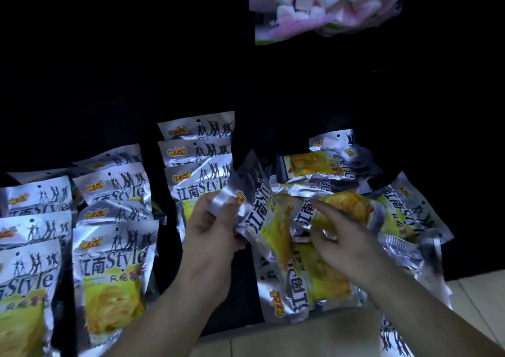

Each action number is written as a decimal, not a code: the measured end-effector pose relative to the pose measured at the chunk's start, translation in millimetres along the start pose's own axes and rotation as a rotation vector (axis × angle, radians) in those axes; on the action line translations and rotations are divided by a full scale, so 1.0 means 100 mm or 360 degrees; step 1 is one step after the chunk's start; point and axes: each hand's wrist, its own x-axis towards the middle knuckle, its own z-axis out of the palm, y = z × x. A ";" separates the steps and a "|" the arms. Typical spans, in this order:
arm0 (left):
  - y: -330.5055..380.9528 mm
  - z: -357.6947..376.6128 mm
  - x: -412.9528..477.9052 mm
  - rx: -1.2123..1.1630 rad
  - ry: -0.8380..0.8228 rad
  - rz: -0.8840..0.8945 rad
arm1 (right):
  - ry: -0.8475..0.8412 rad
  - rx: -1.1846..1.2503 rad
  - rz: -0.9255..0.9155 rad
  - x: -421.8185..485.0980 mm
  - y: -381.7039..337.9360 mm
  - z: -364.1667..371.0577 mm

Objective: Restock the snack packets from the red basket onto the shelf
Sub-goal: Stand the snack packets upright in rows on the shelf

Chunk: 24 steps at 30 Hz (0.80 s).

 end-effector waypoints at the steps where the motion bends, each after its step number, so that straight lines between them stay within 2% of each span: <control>1: 0.08 -0.07 0.02 0.0015 0.0027 0.0034 | 0.0038 0.0014 -0.0042 -0.01 -0.07 0.01; 4: 0.34 -0.28 0.06 0.0148 -0.0021 0.0137 | 0.0062 0.0294 -0.0238 -0.03 -0.37 0.08; 7: 0.45 -0.48 0.13 0.0374 -0.0054 0.0205 | -0.0168 0.0575 -0.0239 0.00 -0.64 0.21; 10: 0.40 -0.62 0.18 0.0370 0.0089 0.0298 | -0.0334 0.0794 -0.0239 0.05 -0.76 0.43; 12: 0.36 -0.68 0.20 0.0384 0.0199 0.0402 | -0.0342 0.0914 -0.0233 0.07 -0.80 0.58; 15: 0.31 -0.75 0.24 0.0467 0.0262 0.0434 | -0.0220 0.0849 -0.0195 0.08 -0.78 0.82; 19: 0.14 -0.92 0.25 0.0743 0.0360 0.0463 | -0.0264 0.0611 -0.0154 0.10 -0.77 1.09; 24: -0.53 -0.97 0.02 0.0859 0.0128 0.0145 | -0.0237 0.0446 -0.0130 0.20 -0.80 1.26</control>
